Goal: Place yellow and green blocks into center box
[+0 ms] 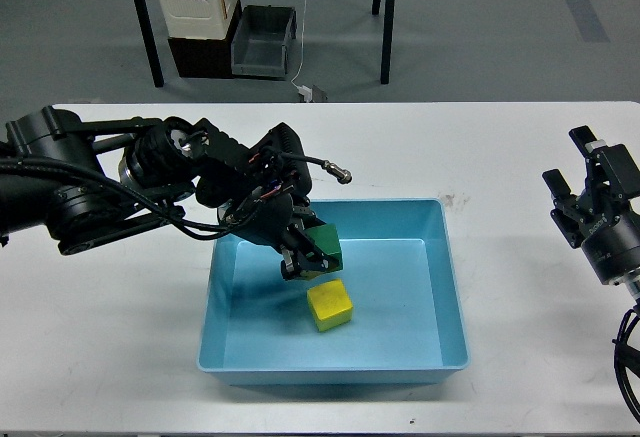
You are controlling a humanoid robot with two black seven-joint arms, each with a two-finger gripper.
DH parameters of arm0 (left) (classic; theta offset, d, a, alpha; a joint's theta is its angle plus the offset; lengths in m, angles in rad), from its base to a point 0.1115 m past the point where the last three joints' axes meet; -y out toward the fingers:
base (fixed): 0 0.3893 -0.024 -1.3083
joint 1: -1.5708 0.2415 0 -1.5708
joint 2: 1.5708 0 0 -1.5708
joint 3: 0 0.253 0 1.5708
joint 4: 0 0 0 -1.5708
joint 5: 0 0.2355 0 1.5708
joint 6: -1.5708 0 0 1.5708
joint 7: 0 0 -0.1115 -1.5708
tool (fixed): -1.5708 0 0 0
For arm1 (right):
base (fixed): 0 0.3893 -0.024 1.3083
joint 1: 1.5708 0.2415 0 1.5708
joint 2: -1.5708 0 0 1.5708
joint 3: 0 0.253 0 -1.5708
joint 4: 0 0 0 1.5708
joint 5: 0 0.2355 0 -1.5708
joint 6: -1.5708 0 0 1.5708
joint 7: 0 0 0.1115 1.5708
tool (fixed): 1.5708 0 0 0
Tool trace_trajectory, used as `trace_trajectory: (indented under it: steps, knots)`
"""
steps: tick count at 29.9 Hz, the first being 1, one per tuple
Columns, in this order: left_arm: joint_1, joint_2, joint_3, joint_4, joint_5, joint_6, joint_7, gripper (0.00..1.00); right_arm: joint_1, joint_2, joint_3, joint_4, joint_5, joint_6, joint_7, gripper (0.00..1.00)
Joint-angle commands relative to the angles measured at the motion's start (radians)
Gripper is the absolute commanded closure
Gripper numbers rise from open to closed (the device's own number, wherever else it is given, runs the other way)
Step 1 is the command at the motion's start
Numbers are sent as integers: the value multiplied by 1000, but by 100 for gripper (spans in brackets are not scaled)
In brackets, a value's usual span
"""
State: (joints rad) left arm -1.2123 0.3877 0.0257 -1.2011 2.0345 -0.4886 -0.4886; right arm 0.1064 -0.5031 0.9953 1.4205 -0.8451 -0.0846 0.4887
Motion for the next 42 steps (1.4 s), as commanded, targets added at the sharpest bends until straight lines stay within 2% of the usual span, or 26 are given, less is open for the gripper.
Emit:
trace_trajectory:
  steps: [1, 3, 5, 9, 14, 20, 23, 27, 33, 37, 42]
  knots:
    - [2, -1, -1, 0, 1, 0, 0, 57, -1, 0, -1, 0, 0, 0, 0, 0]
    - [0, -1, 2, 0, 3, 0, 0, 59, -1, 0, -1, 1, 0, 0, 0, 0]
    - [2, -3, 2, -1, 3, 0, 0, 55, -1, 0, -1, 1, 0, -1, 0, 0]
    - [3, -4, 3, 2, 1, 0, 0, 23, -1, 0, -1, 1, 0, 0, 0, 0]
    - [5, -3, 3, 9, -5, 0, 0, 6, -1, 0, -1, 1, 0, -1, 0, 0]
    - [-1, 2, -15, 20, -17, 0, 0, 1, -1, 0, -4, 5, 0, 0, 0, 0]
    - [0, 29, -79, 18, -103, 0, 0, 1, 6, 2, -7, 27, 0, 3, 0, 0]
    - [103, 69, -239, 38, -426, 0, 0, 1, 39, 26, -6, 61, 0, 14, 0, 0]
    - [265, 117, -539, 32, -776, 0, 0, 1, 140, 150, -9, 75, 4, 23, 0, 0]
    - [382, 134, -765, 12, -921, 0, 0, 1, 160, 204, -6, 72, 90, 107, 0, 0]
    - [528, 151, -918, 11, -941, 0, 0, 1, 214, 238, 6, 64, 407, 173, -116, 0]
